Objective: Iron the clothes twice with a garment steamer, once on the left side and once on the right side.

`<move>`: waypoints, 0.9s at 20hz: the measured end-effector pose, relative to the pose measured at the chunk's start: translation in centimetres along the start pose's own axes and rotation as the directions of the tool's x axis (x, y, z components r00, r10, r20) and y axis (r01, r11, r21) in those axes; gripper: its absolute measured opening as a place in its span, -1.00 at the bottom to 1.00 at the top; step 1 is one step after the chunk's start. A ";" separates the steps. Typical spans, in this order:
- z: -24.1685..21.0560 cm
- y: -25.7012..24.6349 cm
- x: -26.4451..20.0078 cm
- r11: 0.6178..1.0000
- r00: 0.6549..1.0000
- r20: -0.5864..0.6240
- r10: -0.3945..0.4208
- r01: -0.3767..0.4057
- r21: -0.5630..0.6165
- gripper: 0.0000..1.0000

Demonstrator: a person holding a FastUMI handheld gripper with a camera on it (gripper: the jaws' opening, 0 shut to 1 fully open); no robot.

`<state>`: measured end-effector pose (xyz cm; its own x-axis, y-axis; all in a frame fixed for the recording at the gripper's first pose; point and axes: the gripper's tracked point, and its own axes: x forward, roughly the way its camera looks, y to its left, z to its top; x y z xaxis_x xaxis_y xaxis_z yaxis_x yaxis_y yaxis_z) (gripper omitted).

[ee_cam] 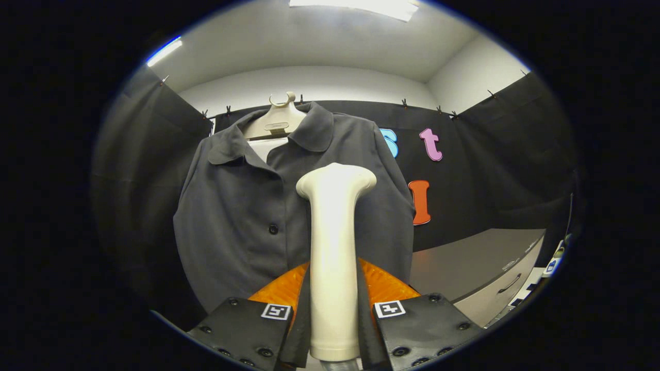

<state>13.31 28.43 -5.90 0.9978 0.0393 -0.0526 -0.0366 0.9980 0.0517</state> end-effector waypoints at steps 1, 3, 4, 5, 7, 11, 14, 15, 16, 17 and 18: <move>-0.4 -0.2 -0.2 1.000 1.000 -0.005 -0.004 0.004 0.000 -0.10; -1.0 -0.5 -0.4 1.000 1.000 -0.016 -0.011 0.011 -0.003 -0.10; -1.4 -0.6 -0.6 1.000 1.000 -0.023 -0.013 0.013 -0.003 -0.10; -1.7 -0.7 -0.8 1.000 0.999 -0.029 -0.012 0.012 -0.004 -0.10; -2.5 -0.9 -1.3 1.000 0.999 -0.042 -0.014 0.014 -0.006 -0.10; -4.1 -1.2 -2.3 1.000 0.997 -0.069 -0.014 0.014 -0.009 -0.10; -5.9 -1.2 -3.2 1.000 0.995 -0.102 -0.011 0.009 -0.013 -0.10; -6.6 -1.2 -3.4 1.000 0.993 -0.115 -0.009 0.007 -0.013 -0.10; -7.2 -1.2 -3.7 1.000 0.992 -0.128 -0.007 0.005 -0.012 -0.10; -7.8 -1.2 -4.0 1.000 0.991 -0.137 -0.006 0.005 -0.008 -0.10; -8.4 -1.2 -4.4 1.000 0.989 -0.145 -0.005 0.005 -0.006 -0.10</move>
<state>8.55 27.49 -14.08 0.9795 0.0407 -0.1974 -0.0322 0.9984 0.0460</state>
